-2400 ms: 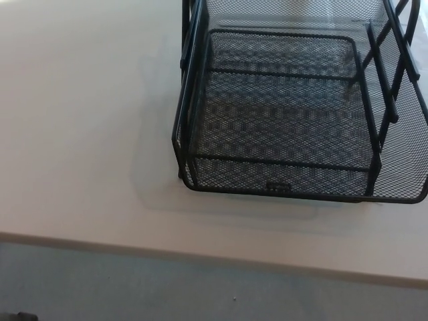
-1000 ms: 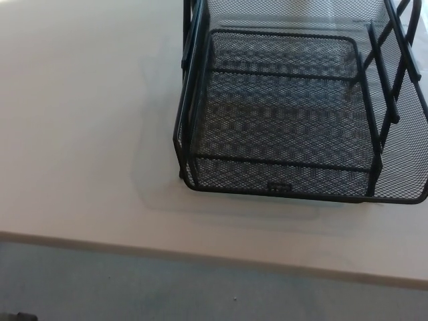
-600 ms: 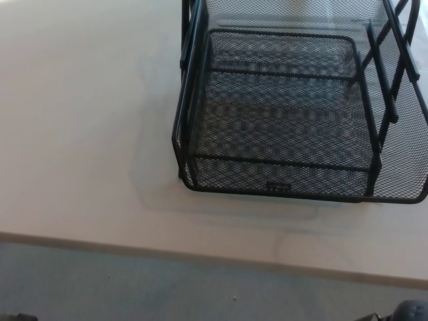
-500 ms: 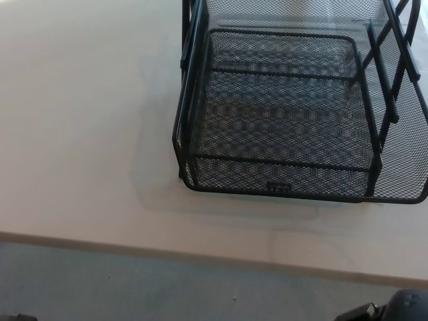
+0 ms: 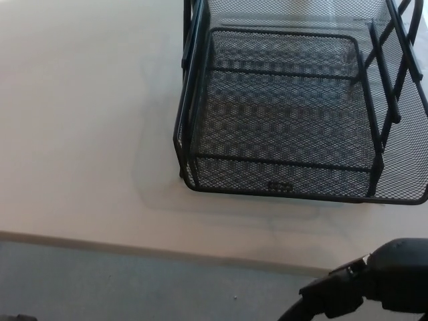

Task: A balck drawer is kept on the middle of the table and the robot uses its right hand to push it back away from the robot

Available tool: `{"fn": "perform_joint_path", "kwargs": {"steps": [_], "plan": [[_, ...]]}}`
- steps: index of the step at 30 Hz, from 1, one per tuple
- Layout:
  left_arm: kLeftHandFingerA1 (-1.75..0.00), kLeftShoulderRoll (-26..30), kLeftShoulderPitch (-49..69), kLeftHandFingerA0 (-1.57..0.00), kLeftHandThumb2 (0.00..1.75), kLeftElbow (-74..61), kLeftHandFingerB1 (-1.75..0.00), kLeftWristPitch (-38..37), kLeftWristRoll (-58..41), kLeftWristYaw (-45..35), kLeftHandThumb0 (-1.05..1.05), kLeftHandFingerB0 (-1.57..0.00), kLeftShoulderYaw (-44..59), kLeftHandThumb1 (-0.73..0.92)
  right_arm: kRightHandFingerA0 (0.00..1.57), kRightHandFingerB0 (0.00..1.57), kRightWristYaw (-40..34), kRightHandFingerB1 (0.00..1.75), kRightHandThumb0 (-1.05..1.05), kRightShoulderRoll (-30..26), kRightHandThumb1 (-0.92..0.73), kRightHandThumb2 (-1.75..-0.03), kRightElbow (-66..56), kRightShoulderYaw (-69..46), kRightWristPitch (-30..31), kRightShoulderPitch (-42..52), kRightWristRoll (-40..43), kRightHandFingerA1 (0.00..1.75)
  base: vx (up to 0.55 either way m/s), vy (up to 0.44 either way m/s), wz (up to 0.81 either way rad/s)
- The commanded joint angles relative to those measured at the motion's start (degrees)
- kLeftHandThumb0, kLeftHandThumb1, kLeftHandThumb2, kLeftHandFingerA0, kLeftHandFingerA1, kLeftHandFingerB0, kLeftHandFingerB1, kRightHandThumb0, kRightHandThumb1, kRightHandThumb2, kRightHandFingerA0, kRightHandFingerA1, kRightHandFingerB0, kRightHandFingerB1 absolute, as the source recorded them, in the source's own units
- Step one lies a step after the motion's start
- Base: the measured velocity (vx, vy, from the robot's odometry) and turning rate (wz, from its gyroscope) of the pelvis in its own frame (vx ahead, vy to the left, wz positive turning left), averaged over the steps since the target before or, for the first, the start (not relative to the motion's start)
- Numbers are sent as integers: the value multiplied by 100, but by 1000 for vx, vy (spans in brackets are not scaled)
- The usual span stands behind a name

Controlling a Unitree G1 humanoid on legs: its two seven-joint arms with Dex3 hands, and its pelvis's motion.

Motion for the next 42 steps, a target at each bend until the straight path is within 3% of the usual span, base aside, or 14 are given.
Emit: {"fn": "perform_joint_path", "kwargs": {"steps": [1,17,32,33,39,40,41,42], "plan": [[-31,40,15,-27,62,53,-29,-9,98,55,-59,-23,-12,71,31,25,55,30,-64,127,-83,-65,273,257,338,-352,-186,35,0,0,0],[-32,37,36,-28,61,25,-29,-10,44,16,-58,-23,29,70,28,24,67,29,-66,659,-84,-65,1056,1191,501,-899,-720,36,0,0,0],[-32,39,40,-30,61,33,-29,-21,36,3,-58,-23,43,71,31,25,462,30,-64,895,-84,-66,1801,1032,421,-1581,-519,34,0,0,0],[-42,41,44,-24,81,36,-39,-36,33,-4,-64,-20,45,60,29,24,493,30,-64,894,-82,-65,1826,1014,453,-1616,-492,34,0,0,0],[-42,33,45,-24,82,34,-39,-37,65,24,-64,-19,19,60,28,23,651,30,-65,883,-85,-65,2120,1022,514,-1938,-605,34,0,0,0],[-32,34,41,-30,62,37,-29,-45,82,40,-59,-23,6,71,28,22,681,29,-65,879,-83,-66,2177,1037,553,-2017,-625,34,0,0,0],[-32,35,37,-30,62,41,-29,-54,100,57,-59,-23,-8,71,28,22,713,29,-65,876,-83,-66,2237,1053,604,-2102,-641,34,0,0,0],[-42,33,37,-24,81,37,-39,-45,89,47,-64,-19,-2,60,27,22,738,29,-66,871,-83,-66,2294,1083,663,-2184,-677,33,0,0,0]]}}
